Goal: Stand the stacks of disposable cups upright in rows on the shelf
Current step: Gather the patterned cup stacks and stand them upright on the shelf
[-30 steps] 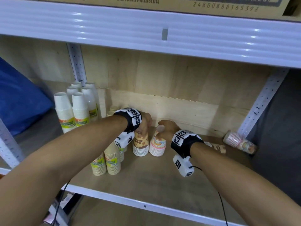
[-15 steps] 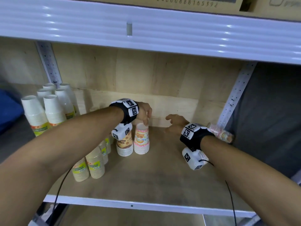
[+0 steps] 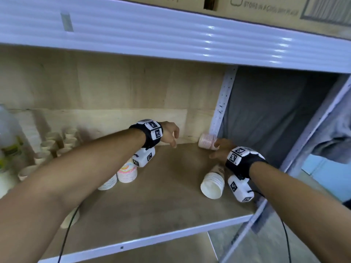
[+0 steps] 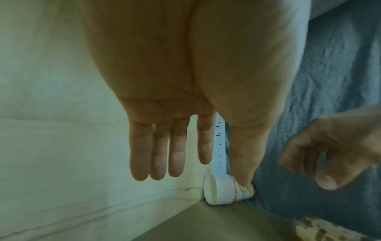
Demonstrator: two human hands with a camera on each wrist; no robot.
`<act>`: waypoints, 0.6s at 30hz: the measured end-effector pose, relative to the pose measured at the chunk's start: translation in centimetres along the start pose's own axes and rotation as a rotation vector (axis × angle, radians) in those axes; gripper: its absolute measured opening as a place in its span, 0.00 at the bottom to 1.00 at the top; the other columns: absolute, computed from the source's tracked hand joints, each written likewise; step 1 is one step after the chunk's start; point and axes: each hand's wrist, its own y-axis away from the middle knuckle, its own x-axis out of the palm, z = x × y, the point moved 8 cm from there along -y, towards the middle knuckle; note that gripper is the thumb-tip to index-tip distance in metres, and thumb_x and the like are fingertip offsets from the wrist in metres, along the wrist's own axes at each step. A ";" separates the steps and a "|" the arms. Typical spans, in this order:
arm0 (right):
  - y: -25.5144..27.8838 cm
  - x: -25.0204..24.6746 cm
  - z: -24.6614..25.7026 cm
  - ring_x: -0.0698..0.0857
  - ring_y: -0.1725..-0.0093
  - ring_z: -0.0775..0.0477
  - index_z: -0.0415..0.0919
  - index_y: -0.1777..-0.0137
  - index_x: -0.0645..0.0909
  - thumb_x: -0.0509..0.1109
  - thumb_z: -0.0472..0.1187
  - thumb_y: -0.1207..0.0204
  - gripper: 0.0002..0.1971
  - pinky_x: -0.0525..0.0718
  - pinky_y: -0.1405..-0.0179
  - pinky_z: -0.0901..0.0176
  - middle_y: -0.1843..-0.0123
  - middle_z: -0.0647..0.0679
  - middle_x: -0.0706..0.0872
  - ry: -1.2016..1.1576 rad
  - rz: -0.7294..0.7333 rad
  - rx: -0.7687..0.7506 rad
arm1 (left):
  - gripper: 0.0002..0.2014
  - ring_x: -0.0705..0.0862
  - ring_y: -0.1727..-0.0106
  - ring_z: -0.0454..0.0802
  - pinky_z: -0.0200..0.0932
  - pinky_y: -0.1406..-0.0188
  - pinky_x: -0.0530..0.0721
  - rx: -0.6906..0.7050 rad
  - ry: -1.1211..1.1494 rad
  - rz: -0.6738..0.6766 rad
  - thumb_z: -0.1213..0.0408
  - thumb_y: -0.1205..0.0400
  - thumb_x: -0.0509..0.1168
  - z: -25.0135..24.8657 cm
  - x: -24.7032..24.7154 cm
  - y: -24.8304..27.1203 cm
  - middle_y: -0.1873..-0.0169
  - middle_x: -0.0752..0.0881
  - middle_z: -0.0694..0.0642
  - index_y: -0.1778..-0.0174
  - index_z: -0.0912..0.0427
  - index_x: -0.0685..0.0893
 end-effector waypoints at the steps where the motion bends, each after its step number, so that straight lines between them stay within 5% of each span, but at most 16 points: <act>1: 0.5 0.2 -0.9 0.73 0.24 0.41 0.38 0.18 0.63 0.73 0.41 0.22 0.35 0.72 0.35 0.62 0.21 0.41 0.70 -0.029 0.002 0.004 | 0.22 0.75 0.46 0.50 0.43 0.52 0.73 0.021 0.011 -0.006 0.51 0.24 0.75 -0.7 0.2 -0.4 0.45 0.73 0.47 0.36 0.50 0.80; 9: 3.3 2.1 -5.8 0.83 0.35 0.42 0.41 0.27 0.75 0.78 0.53 0.31 0.34 0.78 0.46 0.62 0.32 0.43 0.82 -0.155 -0.014 0.182 | 0.26 0.81 0.39 0.53 0.48 0.39 0.81 0.150 0.145 -0.095 0.53 0.26 0.76 -5.4 1.7 -4.0 0.37 0.80 0.53 0.33 0.50 0.79; 13: 3.9 3.7 -7.2 0.86 0.50 0.44 0.43 0.37 0.82 0.78 0.60 0.38 0.32 0.81 0.54 0.60 0.45 0.47 0.87 -0.192 -0.018 0.253 | 0.28 0.82 0.40 0.54 0.49 0.39 0.83 0.186 0.194 -0.118 0.53 0.28 0.78 -7.0 2.8 -6.5 0.38 0.81 0.55 0.33 0.50 0.79; 18: 3.6 5.9 -8.3 0.86 0.43 0.41 0.44 0.37 0.82 0.77 0.70 0.49 0.43 0.84 0.46 0.54 0.39 0.45 0.87 -0.203 0.028 0.302 | 0.32 0.82 0.39 0.55 0.46 0.38 0.81 0.217 0.224 -0.156 0.54 0.31 0.80 -8.5 4.2 -9.7 0.35 0.81 0.55 0.31 0.51 0.79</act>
